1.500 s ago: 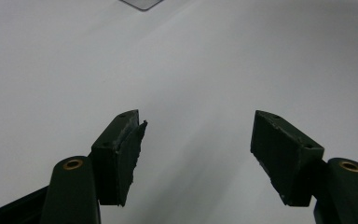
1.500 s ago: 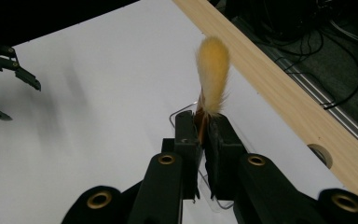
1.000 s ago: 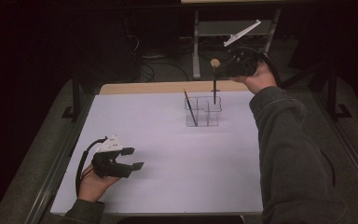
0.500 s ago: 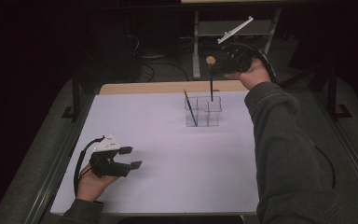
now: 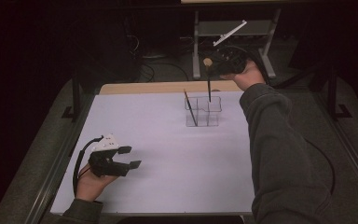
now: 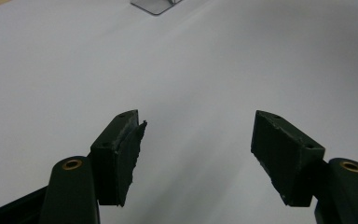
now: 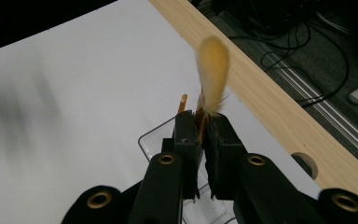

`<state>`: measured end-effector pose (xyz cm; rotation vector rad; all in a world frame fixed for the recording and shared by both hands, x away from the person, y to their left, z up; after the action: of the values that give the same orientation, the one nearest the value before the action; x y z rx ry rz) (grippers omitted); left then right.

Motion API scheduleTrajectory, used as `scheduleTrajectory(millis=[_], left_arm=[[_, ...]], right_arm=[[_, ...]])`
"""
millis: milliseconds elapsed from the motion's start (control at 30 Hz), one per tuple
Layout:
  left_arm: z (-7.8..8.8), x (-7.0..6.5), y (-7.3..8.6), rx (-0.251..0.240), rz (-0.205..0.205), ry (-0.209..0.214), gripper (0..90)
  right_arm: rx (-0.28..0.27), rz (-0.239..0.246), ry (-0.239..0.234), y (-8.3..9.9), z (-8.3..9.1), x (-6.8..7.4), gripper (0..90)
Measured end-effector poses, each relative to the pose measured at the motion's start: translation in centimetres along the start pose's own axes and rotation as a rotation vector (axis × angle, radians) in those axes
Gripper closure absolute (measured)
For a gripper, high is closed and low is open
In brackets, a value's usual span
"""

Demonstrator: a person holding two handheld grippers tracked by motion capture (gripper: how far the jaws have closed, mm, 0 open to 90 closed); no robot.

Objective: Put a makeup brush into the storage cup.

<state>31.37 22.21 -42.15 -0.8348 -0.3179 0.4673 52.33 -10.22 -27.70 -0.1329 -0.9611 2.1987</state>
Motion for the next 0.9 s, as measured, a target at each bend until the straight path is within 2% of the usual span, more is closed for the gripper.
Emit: scheduleTrajectory(millis=[433,700,900], left_arm=[[-0.2,-0.2,0.0,0.008,-0.002,0.007,32.1],[-0.1,0.0,0.0,0.006,-0.016,0.002,31.8],[0.0,-0.1,-0.1,0.000,-0.006,-0.002,31.8]], right_arm=[[0.003,-0.018,0.000,0.1,-1.5,-0.2,83.0],[0.015,-0.013,-0.002,0.1,-2.5,0.1,83.0],[0.017,-0.007,0.002,0.3,-2.9,0.0,83.0]])
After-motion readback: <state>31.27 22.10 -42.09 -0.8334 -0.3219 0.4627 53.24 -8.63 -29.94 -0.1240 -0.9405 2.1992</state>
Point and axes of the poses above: each handheld gripper's, and its own axes: z roughly backward along the jaws, y roughly out of its underside, x roughly to its left, the point moved 6 cm from there along -z, roughly forward along the jaws, and after that the axes turned 9 degrees about -z, right-handed, at the moved point
